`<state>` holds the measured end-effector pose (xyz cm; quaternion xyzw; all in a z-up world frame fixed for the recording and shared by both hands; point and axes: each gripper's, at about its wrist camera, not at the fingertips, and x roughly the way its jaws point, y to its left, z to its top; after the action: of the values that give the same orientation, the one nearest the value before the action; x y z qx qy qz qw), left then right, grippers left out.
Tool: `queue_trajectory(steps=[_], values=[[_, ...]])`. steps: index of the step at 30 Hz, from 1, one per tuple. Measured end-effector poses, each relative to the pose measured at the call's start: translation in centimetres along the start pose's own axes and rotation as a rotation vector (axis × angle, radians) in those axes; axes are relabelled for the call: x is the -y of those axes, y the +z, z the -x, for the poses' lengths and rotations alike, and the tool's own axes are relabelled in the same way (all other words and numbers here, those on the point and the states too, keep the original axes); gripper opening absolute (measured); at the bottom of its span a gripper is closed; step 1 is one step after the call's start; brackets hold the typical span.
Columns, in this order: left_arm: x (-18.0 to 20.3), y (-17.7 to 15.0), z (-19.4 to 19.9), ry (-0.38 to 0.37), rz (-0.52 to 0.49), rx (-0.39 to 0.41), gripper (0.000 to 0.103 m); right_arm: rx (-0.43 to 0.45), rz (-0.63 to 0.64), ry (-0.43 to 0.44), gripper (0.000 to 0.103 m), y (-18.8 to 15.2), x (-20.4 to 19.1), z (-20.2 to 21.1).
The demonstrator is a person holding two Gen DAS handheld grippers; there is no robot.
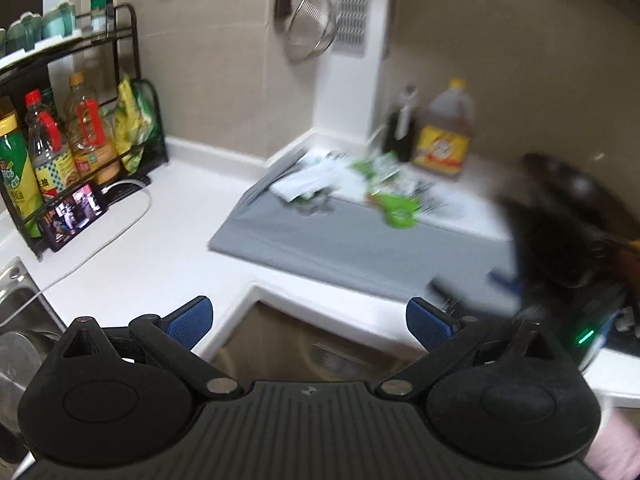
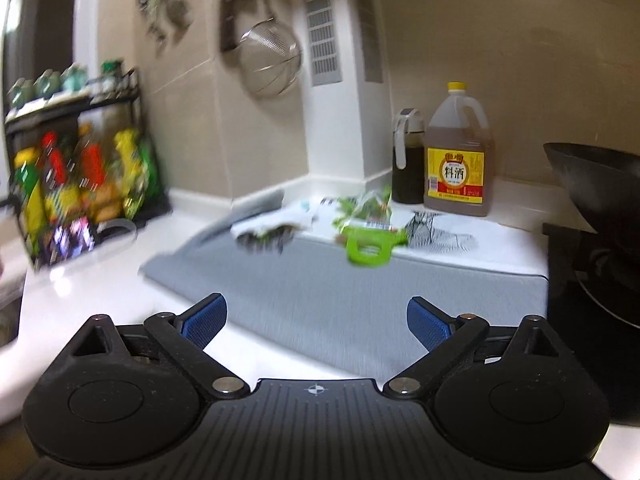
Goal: Collect trash
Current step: 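Raise both open tools from the bin back toward the grey mat, then grasp the white tissue with the left gripper while the right grasps the green snack bag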
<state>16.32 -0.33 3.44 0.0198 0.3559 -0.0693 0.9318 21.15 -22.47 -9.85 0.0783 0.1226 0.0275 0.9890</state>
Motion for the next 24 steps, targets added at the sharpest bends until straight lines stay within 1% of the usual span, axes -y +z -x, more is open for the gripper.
queue_trajectory(steps=[3,6,9,13,17,20,24], values=[[-1.3,1.3,-4.6,0.017,0.032,-0.072,0.103,0.029,-0.035,-0.023,0.098,1.3,0.8,-3.2],[-2.8,3.0,-9.0,0.04,0.07,-0.086,0.103,0.035,-0.037,-0.053,0.1,2.9,1.1,-7.3],[-4.0,5.1,-13.2,0.056,0.091,-0.058,0.103,0.024,-0.063,-0.097,0.101,4.3,1.6,-11.8],[-4.7,8.3,-18.5,0.04,0.093,0.0,0.103,-0.021,-0.093,-0.154,0.102,5.5,2.1,-18.0],[-3.6,11.5,-23.6,-0.016,0.052,0.014,0.103,-0.087,-0.15,-0.181,0.102,5.9,2.7,-23.2],[-2.2,13.2,-27.7,-0.042,0.001,0.003,0.103,-0.107,-0.175,-0.236,0.102,6.2,3.2,-26.0],[-0.7,14.7,-33.3,-0.033,-0.025,-0.026,0.103,-0.141,-0.156,-0.246,0.103,6.1,3.8,-28.8]])
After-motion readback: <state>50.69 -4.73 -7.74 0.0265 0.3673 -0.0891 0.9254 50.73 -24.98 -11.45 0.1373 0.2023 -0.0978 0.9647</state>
